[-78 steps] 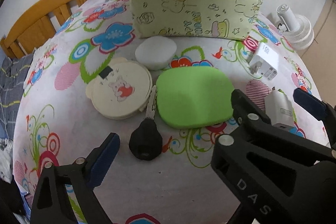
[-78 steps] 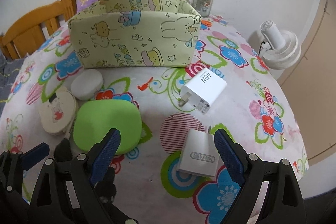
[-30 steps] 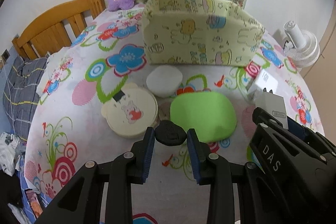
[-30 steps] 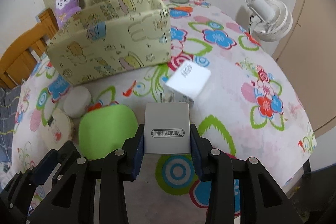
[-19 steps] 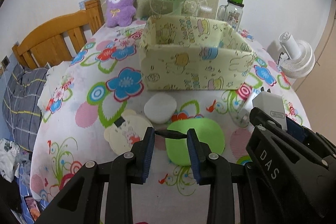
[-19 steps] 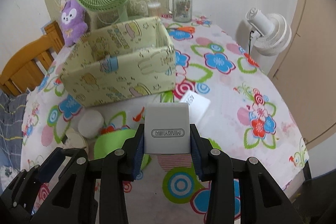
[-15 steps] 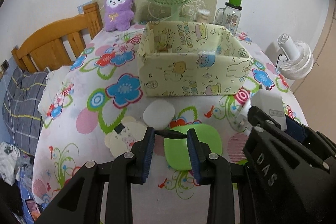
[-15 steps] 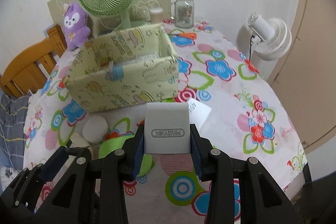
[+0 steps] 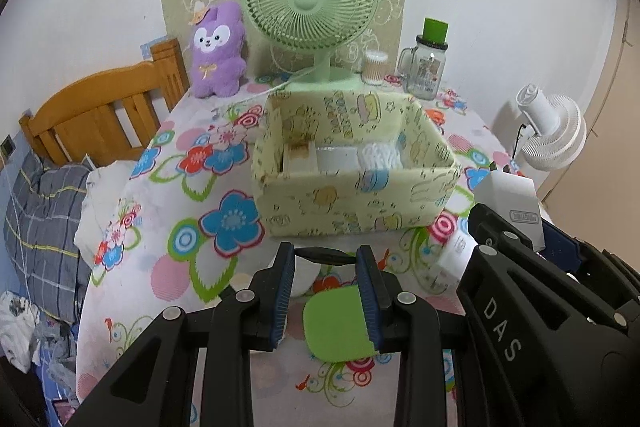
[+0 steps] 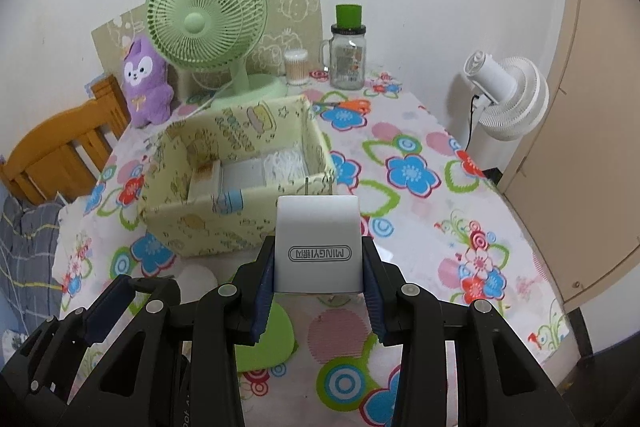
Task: Organize rigid objects
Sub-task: 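Carry black knob with left tool while right tool carries charger into basket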
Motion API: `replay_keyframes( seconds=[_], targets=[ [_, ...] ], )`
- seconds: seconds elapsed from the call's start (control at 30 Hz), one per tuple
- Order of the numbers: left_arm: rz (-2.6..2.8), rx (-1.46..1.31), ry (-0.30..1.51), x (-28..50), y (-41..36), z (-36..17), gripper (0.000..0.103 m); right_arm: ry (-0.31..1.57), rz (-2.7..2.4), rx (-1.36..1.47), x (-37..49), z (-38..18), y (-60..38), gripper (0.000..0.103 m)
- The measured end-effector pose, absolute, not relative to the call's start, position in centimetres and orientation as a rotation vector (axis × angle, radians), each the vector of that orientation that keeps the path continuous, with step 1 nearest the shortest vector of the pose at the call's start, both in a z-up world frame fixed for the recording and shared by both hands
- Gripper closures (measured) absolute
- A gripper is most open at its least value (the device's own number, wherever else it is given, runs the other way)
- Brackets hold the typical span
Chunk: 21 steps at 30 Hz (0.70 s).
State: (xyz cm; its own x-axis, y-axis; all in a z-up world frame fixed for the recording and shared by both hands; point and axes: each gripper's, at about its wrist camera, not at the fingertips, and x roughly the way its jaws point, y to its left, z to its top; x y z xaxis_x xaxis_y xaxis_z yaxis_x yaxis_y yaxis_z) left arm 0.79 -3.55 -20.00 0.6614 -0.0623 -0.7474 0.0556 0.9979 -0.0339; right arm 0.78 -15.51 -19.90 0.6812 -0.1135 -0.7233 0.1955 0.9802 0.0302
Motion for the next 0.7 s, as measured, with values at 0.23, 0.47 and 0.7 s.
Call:
replay_keyframes(
  seconds=[0.23,0.47,0.7],
  targets=[
    [-0.069,-0.016,0.82,1.4,-4.1,-18.3,0.072,0.778,-0.177,0.093,1.4,-18.0,-16.0,0.06],
    [-0.058,-0.028,0.806,1.9,-4.3,-17.1,0.072,0.768,-0.163,0.081,2.1,-16.8,-16.3,0.06],
    [-0.041,-0.043,0.799,2.4,-4.3,-16.2,0.072,0.764,-0.142,0.074,2.8,-15.8,-16.3,0.06]
  ],
)
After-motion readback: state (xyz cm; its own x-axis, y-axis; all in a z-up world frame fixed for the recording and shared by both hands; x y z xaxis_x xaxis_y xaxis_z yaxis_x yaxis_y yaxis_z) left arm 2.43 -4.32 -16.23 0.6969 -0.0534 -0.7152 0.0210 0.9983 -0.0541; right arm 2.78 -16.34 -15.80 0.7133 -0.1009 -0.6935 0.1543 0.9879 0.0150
